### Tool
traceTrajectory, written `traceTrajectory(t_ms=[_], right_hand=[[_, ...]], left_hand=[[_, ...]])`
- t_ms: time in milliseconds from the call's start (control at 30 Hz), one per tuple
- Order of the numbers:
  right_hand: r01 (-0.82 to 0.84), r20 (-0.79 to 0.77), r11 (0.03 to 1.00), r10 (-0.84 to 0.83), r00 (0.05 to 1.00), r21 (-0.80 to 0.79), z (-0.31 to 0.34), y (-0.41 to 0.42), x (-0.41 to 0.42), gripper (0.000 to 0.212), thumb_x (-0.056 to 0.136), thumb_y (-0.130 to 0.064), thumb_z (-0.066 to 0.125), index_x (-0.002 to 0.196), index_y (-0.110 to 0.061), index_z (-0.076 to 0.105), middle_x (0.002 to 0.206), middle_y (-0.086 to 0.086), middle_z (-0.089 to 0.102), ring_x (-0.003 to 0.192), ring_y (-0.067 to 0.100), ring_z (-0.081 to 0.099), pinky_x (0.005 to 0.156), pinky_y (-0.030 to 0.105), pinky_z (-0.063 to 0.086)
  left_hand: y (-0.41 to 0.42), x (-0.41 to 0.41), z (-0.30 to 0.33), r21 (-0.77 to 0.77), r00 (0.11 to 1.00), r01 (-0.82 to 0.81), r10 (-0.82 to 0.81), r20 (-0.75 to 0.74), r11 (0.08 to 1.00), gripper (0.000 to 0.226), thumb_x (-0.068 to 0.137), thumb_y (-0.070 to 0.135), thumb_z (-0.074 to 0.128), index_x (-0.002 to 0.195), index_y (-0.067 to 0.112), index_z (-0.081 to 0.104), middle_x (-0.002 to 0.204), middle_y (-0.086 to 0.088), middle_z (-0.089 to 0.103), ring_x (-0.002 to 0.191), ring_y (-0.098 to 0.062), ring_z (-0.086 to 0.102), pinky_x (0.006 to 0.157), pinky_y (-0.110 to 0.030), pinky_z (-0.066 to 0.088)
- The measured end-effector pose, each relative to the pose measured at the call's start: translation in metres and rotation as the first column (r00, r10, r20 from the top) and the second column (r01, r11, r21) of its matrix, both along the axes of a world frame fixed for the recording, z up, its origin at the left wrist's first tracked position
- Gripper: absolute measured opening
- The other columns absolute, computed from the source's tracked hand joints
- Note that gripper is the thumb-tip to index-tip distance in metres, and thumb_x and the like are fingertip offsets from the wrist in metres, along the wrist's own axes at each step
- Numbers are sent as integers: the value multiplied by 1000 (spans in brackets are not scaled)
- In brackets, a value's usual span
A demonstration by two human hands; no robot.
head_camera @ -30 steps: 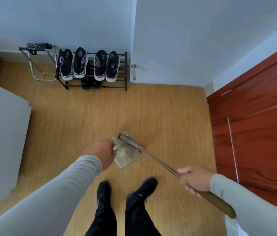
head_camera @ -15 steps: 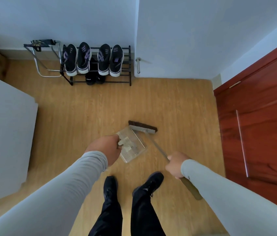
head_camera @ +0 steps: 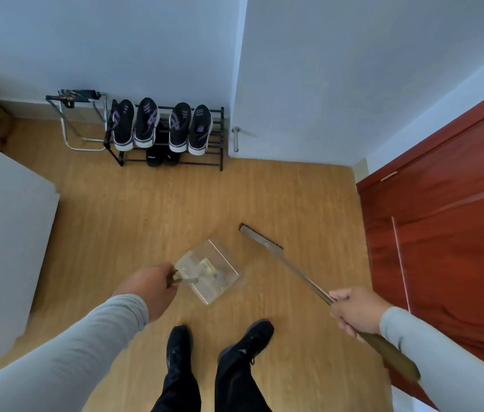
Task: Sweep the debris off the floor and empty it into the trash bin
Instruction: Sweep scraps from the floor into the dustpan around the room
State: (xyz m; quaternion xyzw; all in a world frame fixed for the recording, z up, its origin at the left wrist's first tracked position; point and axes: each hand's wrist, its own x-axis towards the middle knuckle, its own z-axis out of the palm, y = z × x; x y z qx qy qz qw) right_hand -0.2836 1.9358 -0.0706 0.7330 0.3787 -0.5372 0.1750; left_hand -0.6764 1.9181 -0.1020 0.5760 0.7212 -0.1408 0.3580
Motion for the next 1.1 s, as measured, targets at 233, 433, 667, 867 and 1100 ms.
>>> traceTrajectory(t_ms=[233,433,667,867,1100], right_hand=[[1,38,993,-6,999,115,-52,55,-50,33,81,-11,52,110,-8,68,60,13,65,56,25,57,59,32,50],[-209,78,978,209,975,0,-102,51,-113,26,79,-6,48,95,0,68,60,9,61,54,26,60,55,27,50],[-460,-45,875,459,887,-153,-58,4,-127,66,89,-18,52,153,-26,37,101,-2,61,67,14,59,56,22,53],[-282,-12,959,282,959,-30,4,-3,-95,55,93,-14,52,146,-26,49,72,-1,62,43,9,49,39,18,40],[147,81,985,-154,985,93,4,-63,-60,52,90,-11,56,142,-19,53,59,6,64,41,15,51,42,22,42]], left_hand=[[-19,-47,-3,20,987,-147,148,-57,989,21,96,38,55,114,31,59,84,10,65,72,-11,64,71,-32,59],[-19,-67,-17,0,982,-177,177,-65,984,27,95,38,56,122,30,59,88,12,64,79,-13,64,76,-30,57],[-7,-69,-18,-14,985,-164,163,-47,986,25,96,40,52,118,30,58,88,10,68,75,-12,65,75,-35,61],[-3,-75,-17,-6,990,-137,137,-40,990,28,95,38,53,121,28,56,88,8,67,74,-12,65,74,-34,61],[-23,-92,-1,-12,1000,-25,25,-3,1000,28,95,37,56,120,27,60,93,6,70,81,-14,66,77,-33,59]])
